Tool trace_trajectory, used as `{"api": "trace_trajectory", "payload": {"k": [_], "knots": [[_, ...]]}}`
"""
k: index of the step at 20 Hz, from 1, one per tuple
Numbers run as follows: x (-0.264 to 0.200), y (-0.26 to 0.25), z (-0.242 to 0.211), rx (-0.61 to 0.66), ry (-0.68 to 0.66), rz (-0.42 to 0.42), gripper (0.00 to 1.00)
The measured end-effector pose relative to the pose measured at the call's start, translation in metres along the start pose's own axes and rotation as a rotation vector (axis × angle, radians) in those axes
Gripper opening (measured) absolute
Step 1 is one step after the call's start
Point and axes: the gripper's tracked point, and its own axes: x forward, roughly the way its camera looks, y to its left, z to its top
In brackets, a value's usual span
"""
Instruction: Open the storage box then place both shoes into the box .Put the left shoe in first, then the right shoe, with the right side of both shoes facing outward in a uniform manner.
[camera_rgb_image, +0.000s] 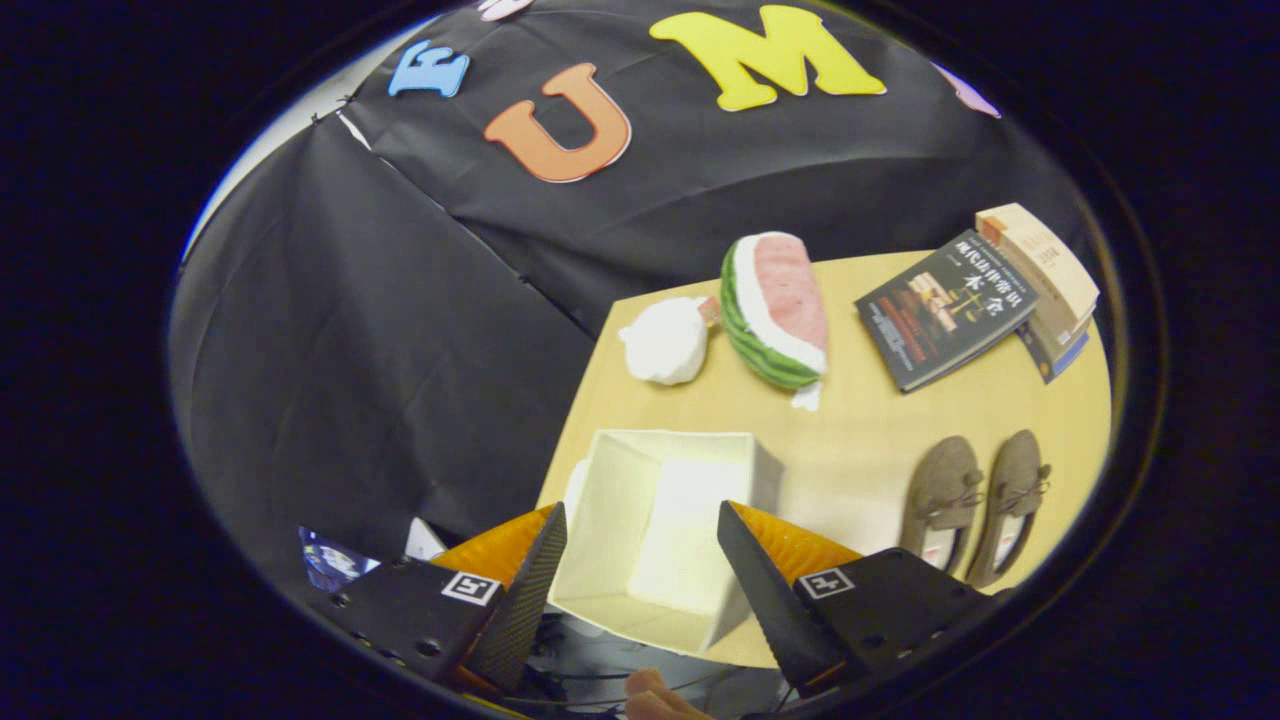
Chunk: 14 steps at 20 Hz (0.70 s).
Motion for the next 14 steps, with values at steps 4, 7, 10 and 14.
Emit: {"api": "trace_trajectory", "payload": {"k": [4,7,10,14], "knots": [[-0.008,-0.077,-0.005,-0.048,-0.012,-0.135,0.95],[-0.009,-0.129,-0.018,-0.038,0.019,-0.205,0.95],[-0.009,-0.176,-0.037,-0.019,0.06,-0.254,0.96],[-0.005,-0.231,-0.073,-0.014,0.151,-0.327,0.95]]}}
